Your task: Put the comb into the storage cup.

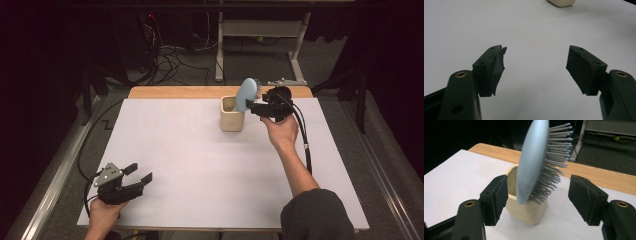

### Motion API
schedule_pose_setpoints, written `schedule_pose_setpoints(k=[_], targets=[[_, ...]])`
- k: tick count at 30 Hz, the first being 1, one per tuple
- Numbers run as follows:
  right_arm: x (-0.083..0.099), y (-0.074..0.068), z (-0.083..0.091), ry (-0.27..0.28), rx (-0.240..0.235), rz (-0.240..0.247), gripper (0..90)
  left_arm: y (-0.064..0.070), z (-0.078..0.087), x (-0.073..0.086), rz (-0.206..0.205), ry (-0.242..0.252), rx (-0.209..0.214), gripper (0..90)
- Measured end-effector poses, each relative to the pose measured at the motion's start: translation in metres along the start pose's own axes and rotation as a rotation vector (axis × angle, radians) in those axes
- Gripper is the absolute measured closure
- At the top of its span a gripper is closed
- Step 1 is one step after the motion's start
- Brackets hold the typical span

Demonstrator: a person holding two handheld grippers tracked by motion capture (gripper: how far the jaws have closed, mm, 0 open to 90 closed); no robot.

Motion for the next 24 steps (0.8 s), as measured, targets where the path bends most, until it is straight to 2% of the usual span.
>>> schedule_pose_setpoints(k=[24], targets=[[0.007, -0.001, 0.012, 0.008, -0.012, 0.015, 32.6, 0.000, 0.000, 0.000, 0.001, 0.000, 0.000, 30.9]])
Point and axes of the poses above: each handheld gripper's, and its own axes: z roughly backward along the jaws, x roughly out of its underside, y roughly to its right, the point moved 10 cm from there along -z, roughly forward along the jaws, and after that the axes turned 9 degrees about z, right-handed, at the moved point
